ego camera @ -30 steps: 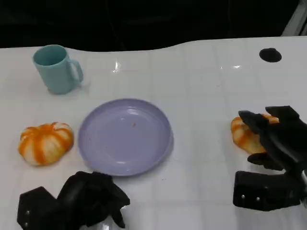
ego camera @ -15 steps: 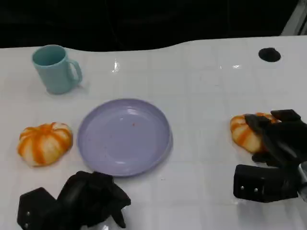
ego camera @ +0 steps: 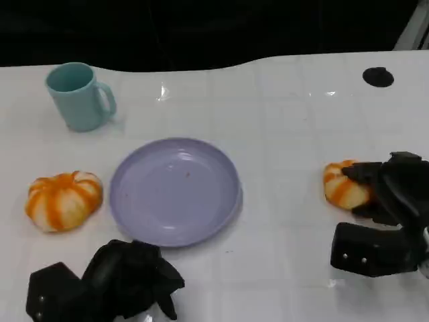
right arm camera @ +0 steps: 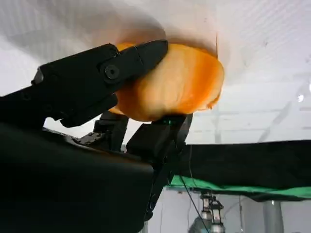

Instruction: Grasp the bread from the table and place it into the plate.

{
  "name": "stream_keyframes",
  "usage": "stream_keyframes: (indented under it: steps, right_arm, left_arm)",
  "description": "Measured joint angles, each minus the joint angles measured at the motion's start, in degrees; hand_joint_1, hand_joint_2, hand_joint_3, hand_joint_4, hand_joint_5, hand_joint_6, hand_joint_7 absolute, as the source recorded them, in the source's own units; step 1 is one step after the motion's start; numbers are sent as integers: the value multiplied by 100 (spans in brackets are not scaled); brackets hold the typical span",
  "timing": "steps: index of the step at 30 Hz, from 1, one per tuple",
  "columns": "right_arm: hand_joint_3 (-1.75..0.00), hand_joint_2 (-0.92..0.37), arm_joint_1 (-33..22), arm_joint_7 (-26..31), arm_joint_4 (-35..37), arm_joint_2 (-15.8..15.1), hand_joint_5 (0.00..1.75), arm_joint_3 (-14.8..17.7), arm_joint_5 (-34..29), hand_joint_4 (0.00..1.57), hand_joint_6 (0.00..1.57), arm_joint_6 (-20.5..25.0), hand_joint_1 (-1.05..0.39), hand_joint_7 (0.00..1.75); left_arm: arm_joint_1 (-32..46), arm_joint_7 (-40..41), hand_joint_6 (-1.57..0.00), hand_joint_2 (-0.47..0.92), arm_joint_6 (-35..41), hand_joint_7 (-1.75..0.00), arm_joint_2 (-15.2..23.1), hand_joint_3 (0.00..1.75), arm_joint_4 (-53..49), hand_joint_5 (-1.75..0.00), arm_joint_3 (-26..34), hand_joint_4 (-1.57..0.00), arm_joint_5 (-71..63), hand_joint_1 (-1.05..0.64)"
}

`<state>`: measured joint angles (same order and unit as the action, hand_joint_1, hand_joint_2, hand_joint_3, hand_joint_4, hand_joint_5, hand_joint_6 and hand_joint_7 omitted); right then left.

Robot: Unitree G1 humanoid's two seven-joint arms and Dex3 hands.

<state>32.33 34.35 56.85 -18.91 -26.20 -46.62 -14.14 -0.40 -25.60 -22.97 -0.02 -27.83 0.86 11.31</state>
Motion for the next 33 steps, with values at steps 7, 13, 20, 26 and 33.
stream_keyframes:
  steps: [7, 13, 20, 26, 33]
  right_arm:
    - [-97, -40, 47, 415, 93, 1, 175, -133, 6, 89, 66, -138, -21, 175]
    - [-109, -38, 47, 486, -303, -8, 175, -140, 17, 92, 69, -231, -21, 175]
    - [-123, -32, 19, 397, -1151, -26, 175, -20, 74, 95, 73, -344, -19, 175]
    - [-138, -31, -129, -70, -1951, -58, 175, 11, 161, 99, 82, -581, -18, 162]
    - [-134, -33, -132, -945, -2610, 175, 175, 13, 350, 96, 78, -711, -19, 161]
  left_arm:
    - [0, 13, -156, 81, 8, -53, -12, 0, 0, -103, -2, -146, 4, -105]
    - [-1, 47, -156, 81, 31, -53, -23, 0, 1, -103, -9, -146, -41, -105]
    - [0, 48, -157, 81, 32, -53, -42, 0, 16, -102, -10, -146, -45, -105]
    - [7, 46, -156, 81, 32, -53, -46, 0, 44, -102, -9, -146, -41, -105]
    - [75, 47, -156, 80, 35, -51, -59, 0, 115, -101, -15, -146, -42, -105]
